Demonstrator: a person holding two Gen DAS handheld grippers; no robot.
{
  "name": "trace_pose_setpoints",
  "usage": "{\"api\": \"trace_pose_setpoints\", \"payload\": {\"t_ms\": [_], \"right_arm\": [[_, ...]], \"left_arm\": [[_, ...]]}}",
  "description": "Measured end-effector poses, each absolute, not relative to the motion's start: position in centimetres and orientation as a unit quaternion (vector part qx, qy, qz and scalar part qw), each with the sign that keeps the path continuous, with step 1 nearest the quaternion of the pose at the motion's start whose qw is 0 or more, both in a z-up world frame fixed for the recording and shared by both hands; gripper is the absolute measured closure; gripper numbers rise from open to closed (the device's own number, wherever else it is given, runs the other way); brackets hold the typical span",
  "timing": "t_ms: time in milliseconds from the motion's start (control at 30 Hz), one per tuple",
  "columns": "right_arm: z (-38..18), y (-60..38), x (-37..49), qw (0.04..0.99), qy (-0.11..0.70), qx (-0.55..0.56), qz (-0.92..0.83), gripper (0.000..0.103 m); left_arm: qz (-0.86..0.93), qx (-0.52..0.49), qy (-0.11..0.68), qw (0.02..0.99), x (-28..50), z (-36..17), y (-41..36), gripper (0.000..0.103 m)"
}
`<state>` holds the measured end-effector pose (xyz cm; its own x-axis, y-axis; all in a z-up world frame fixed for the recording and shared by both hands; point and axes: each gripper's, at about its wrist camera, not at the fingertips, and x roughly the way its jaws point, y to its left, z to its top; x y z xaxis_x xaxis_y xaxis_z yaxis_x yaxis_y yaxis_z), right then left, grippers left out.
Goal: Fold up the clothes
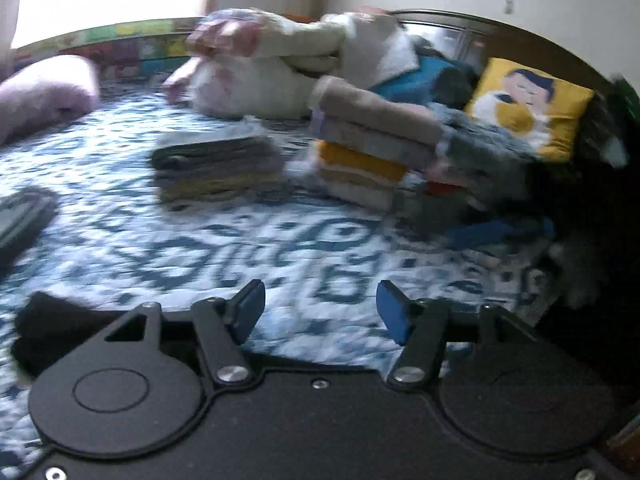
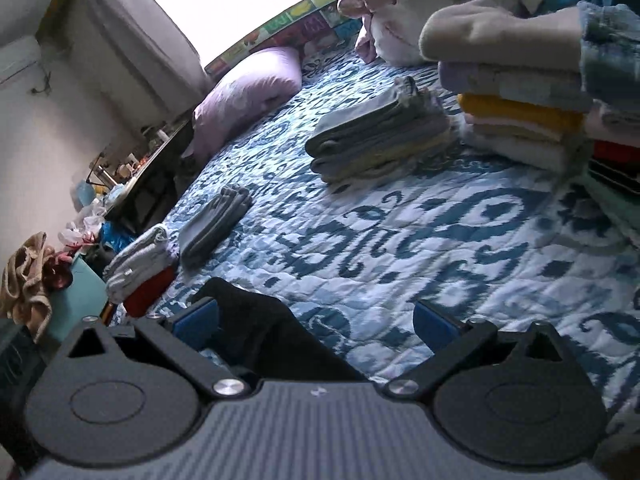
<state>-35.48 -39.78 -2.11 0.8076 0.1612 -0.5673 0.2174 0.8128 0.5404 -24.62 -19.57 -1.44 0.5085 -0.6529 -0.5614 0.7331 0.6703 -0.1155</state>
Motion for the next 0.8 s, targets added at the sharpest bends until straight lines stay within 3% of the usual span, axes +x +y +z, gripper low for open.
{"api": "trace_pose_setpoints", "payload": {"t_ms": [167, 367, 533, 800], "right_arm": [[-3.1, -38.1, -35.7, 0.909, 0.339, 0.241, -0.005, 0.003], [-3.8, -34.8, -34.9, 0.906, 0.420, 0.049, 0.027, 0.006], [-2.7, -37.0, -33.8, 0.892, 0.447, -0.032, 0.063, 0.006], [-5.7, -37.5, -32.2, 0.889, 0.455, -0.027, 0.049, 0.006]], "left_arm": [[-0.335, 0.059, 0.300, 0.891, -23.2, -1.0, -13.3, 0.042], [-0.260, 0.080, 0.311, 0.911, -22.0, -2.5, -7.1, 0.042], [-0.234, 0.055, 0.326, 0.914, -20.8, -4.3, -3.8, 0.042], [-0.207, 0.026, 0.354, 0.912, -16.9, -8.2, -2.7, 0.042]]}}
